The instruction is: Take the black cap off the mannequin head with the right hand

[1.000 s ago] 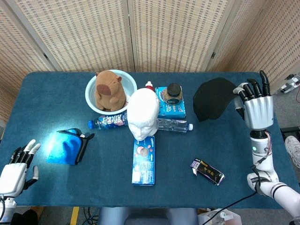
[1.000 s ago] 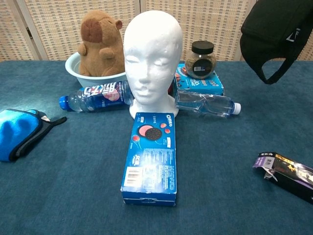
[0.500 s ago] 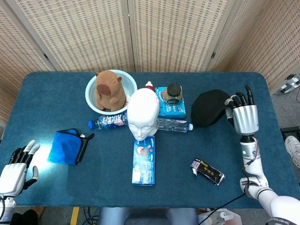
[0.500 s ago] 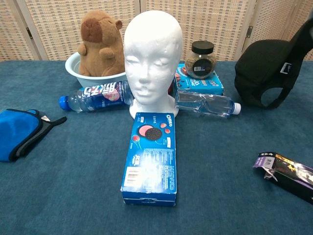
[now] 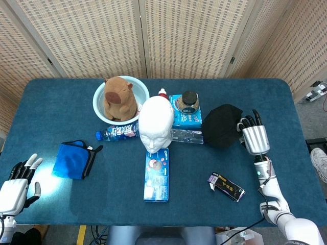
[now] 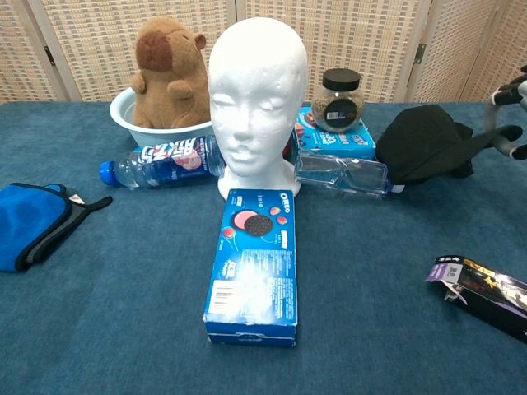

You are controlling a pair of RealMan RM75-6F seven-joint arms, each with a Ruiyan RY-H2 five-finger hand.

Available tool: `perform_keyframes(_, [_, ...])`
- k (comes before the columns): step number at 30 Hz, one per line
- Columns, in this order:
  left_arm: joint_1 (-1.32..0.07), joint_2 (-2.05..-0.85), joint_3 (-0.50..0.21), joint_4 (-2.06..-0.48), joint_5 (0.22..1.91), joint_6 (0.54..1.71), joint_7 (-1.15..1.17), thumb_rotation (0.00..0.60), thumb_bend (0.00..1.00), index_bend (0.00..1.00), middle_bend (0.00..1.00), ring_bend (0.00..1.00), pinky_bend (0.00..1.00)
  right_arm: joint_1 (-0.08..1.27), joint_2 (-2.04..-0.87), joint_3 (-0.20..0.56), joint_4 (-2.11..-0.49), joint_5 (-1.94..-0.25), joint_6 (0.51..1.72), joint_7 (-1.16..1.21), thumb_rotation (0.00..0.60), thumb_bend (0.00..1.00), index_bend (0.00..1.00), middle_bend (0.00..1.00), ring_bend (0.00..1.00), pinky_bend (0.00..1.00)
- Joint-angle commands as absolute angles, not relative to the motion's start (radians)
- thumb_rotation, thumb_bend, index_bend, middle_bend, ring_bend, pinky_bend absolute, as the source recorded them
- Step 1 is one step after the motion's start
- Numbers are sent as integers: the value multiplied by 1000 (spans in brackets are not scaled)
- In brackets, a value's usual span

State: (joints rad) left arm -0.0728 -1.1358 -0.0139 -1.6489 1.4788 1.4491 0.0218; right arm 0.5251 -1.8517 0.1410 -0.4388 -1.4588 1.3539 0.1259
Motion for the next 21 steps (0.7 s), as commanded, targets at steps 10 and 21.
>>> perform_keyframes(10, [-68,-1128,-12,-1651,1479,1454,14,600,622,0,0,0,0,453,-1556,164,-988,-1307,1150,-289,600,0,90,62,0,3])
perform_keyframes(21, [-65,-1117,-10,-1662,1486,1462,14,600,622,0,0,0,0,361,-1345,113,-1329,-1302,1204,-386,600,0,0,0,0,0])
